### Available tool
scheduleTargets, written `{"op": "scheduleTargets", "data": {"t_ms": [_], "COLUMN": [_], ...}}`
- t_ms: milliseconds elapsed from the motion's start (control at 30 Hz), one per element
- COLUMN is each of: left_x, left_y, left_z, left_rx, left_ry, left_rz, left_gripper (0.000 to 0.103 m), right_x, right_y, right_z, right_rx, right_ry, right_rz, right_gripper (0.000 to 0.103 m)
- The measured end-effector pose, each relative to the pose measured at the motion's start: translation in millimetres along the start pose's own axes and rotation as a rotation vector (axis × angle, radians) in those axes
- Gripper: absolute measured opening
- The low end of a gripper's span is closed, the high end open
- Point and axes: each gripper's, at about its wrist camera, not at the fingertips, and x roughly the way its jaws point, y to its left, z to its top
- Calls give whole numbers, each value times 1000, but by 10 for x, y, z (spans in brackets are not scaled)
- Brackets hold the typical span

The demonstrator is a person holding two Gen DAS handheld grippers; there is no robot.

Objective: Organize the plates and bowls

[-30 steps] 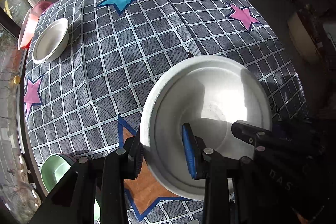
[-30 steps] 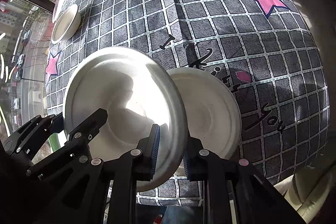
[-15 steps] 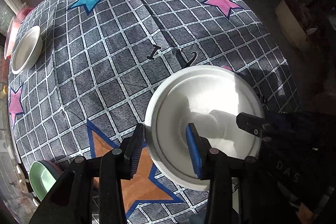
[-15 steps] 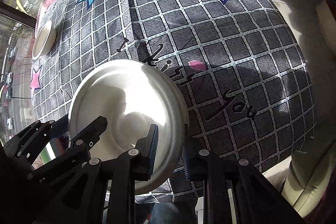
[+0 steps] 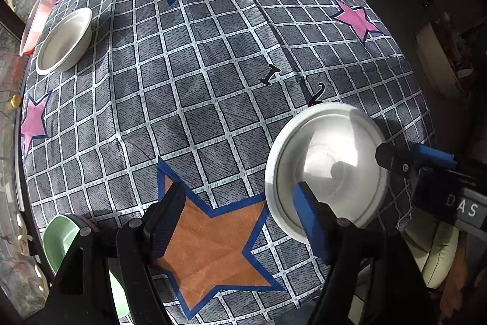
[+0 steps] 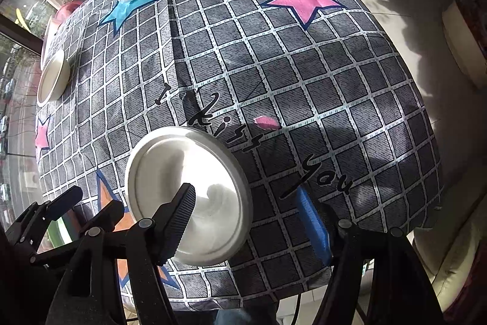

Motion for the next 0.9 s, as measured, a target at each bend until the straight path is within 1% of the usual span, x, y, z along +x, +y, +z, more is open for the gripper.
{"op": "scheduleTargets", "data": {"t_ms": [200,533,567,600,633,767,900], "left_x": [-68,-210,-218,-226,-237,-255,-276], "left_y": [154,583,615,658,698,858,1036], "left_z": [-11,66,82,96,108,158,212], "left_rx": [-58,-160,-161,-164,-170,-188,-224], "left_ry": [-8,-46,-47,-53,-59,-72,-80], "left_rz": [-14,1,8,15,20,45,51], "left_gripper": [78,80,80,81,81,82,82], "right_x": [-10,32,34,37,33,31,64], "right_y": [234,784,822,856,884,990,1081], "right_z": [117,206,217,230,244,311,388], "right_rx": [-58,-168,-170,-173,-176,-190,-194], "right_ry": [-6,-12,-14,-13,-18,-25,-27], "right_rz": [14,71,83,91,100,110,115], "right_gripper": [70,70,71,82,86,87,87]}}
